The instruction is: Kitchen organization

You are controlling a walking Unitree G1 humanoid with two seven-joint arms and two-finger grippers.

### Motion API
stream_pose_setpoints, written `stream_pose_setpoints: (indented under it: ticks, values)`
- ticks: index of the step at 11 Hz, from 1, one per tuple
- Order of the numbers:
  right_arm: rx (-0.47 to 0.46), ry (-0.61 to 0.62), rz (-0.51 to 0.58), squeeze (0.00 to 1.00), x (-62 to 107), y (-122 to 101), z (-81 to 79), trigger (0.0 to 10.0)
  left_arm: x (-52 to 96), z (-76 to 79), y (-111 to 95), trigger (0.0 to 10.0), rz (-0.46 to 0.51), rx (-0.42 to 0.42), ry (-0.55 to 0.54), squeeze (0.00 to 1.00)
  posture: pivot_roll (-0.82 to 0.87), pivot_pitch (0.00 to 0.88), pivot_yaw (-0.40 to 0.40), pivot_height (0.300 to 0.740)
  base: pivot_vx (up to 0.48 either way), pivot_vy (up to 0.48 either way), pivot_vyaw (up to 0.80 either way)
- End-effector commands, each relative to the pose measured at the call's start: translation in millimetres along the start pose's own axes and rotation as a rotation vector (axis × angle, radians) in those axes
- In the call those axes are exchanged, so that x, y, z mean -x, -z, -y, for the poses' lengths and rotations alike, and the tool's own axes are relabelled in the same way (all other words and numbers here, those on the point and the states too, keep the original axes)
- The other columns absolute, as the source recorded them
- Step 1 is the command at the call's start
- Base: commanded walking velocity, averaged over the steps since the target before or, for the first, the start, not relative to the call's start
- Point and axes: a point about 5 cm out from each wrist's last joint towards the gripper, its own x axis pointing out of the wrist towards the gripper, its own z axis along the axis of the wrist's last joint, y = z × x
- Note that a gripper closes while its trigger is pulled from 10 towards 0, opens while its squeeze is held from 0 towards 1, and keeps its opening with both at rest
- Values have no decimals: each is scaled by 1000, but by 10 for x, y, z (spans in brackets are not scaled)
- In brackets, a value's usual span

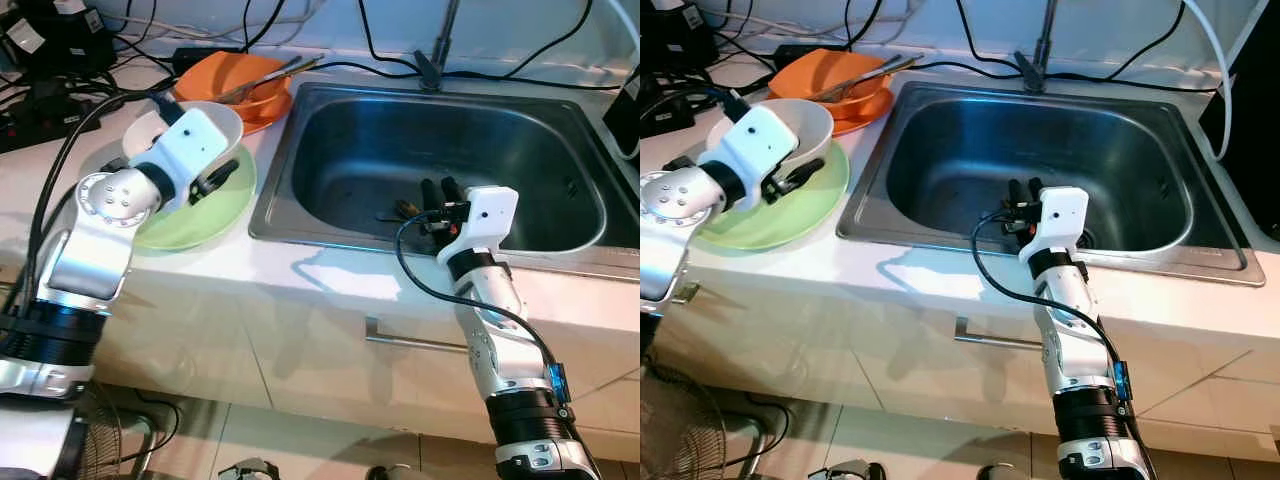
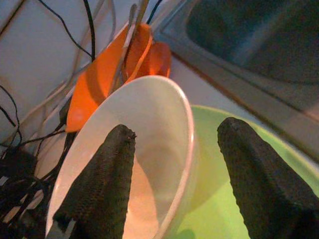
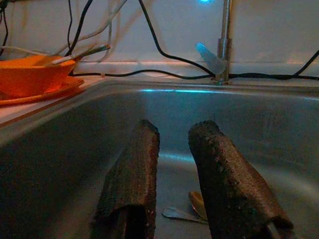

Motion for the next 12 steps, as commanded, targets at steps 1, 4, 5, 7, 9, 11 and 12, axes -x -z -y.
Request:
stream_pose_setpoints:
  ticks: [1,4,5,7,9,11,12]
  values:
    - [-5,6,-54,0,25,105,5,10000,18,-13,-6,10000,-18,-33,1,0,62,77,27,740,0,0,0]
    - [-4,3,-59,0,32,118,-4,10000,-67,55,193,10000,-94,-48,15,0,50,72,25,740,0,0,0]
    - [-1,1,-63,0,37,127,-1,10000,-96,75,264,10000,-123,-60,11,0,51,69,24,740,0,0,0]
    - [0,3,-60,0,35,119,9,10000,-160,115,359,10000,-179,-143,-4,0,38,62,25,740,0,0,0]
    - [4,7,-59,0,38,114,24,10000,-202,113,386,4902,-198,-201,-39,0,39,64,19,740,0,0,0]
    - [8,8,-58,0,36,112,31,10000,-211,119,389,0,-194,-216,-50,0,41,62,17,740,0,0,0]
    - [8,9,-58,0,34,112,33,10000,-215,122,388,0,-192,-220,-50,0,42,62,17,740,0,0,0]
